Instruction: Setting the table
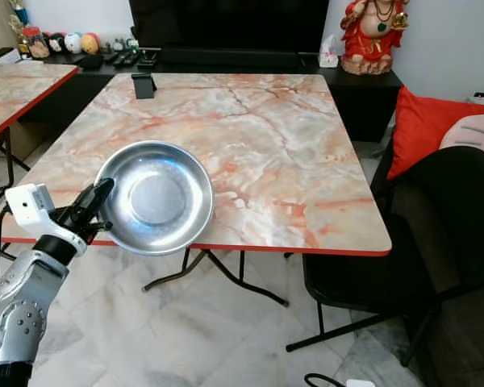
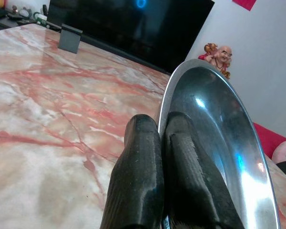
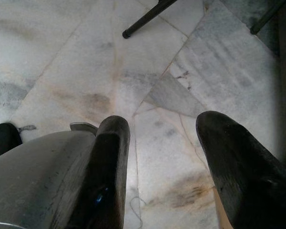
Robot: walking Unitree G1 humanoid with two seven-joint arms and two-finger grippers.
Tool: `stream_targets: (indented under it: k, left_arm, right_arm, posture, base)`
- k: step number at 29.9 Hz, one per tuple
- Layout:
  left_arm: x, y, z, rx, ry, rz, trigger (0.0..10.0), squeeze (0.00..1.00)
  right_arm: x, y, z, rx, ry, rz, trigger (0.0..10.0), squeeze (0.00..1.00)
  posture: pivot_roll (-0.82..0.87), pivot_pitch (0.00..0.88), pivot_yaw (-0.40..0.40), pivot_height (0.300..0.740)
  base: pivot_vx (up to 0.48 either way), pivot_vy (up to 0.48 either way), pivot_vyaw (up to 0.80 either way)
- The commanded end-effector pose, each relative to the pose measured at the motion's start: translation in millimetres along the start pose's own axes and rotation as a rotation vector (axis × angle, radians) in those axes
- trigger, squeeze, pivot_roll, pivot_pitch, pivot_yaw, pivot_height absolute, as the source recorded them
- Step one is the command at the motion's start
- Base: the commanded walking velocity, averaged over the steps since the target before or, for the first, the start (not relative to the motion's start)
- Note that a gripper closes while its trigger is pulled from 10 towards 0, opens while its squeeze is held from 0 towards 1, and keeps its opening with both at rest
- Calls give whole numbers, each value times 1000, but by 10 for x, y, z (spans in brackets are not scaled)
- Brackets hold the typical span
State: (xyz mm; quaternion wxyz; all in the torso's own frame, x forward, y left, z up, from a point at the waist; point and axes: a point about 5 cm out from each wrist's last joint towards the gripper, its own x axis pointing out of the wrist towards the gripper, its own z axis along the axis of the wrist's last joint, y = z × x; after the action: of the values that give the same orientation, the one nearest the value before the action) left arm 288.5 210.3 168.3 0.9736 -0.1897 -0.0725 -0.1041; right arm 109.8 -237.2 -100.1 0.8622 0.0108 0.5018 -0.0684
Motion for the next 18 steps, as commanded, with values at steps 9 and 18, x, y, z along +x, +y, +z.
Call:
stream_targets:
  k: [9, 18]
  left_arm:
    - [19, -49, 40, -20, -25, -9, 10000, 0]
    - [25, -56, 40, -25, -24, -14, 10000, 0]
  right_arm:
    - [0, -9, -2, 4, 7, -3, 10000, 0]
    - [1, -8, -2, 1, 11, -4, 10000, 0]
  posture:
    - [-37, 0, 1, 732]
    - [-38, 0, 2, 732]
  base:
    - [55, 0, -325]
    - [275, 0, 0]
